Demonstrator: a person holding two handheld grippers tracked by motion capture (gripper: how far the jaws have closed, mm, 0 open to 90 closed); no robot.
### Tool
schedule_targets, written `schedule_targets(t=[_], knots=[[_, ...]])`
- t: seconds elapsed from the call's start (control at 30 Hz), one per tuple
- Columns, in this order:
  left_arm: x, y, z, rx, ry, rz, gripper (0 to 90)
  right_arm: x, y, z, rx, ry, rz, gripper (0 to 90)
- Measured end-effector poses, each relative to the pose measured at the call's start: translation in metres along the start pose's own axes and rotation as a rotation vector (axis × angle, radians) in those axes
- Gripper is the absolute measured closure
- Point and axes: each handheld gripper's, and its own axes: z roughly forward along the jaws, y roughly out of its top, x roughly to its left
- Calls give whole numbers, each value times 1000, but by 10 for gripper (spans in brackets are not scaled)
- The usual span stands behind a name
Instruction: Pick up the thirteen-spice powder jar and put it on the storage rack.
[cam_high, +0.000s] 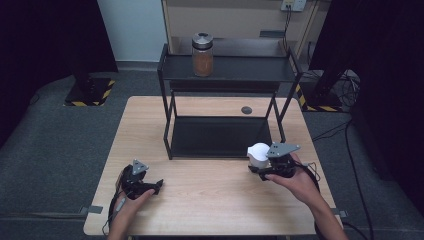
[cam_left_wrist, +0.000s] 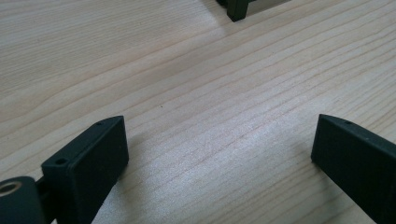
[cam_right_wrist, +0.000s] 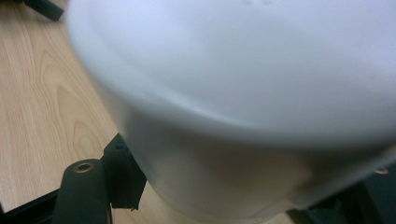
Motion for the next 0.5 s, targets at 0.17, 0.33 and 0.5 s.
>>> schedule_targets(t=[0.17, 0.33, 0.5], knots=[[0, 0, 0, 0, -1, 0, 27, -9, 23, -12, -24, -15, -23, 315], [0, 0, 0, 0, -1, 0, 27, -20, 44, -18, -36, -20, -38, 315], [0, 0, 0, 1, -1, 0, 26, -29, 58, -23, -49, -25, -42, 315]])
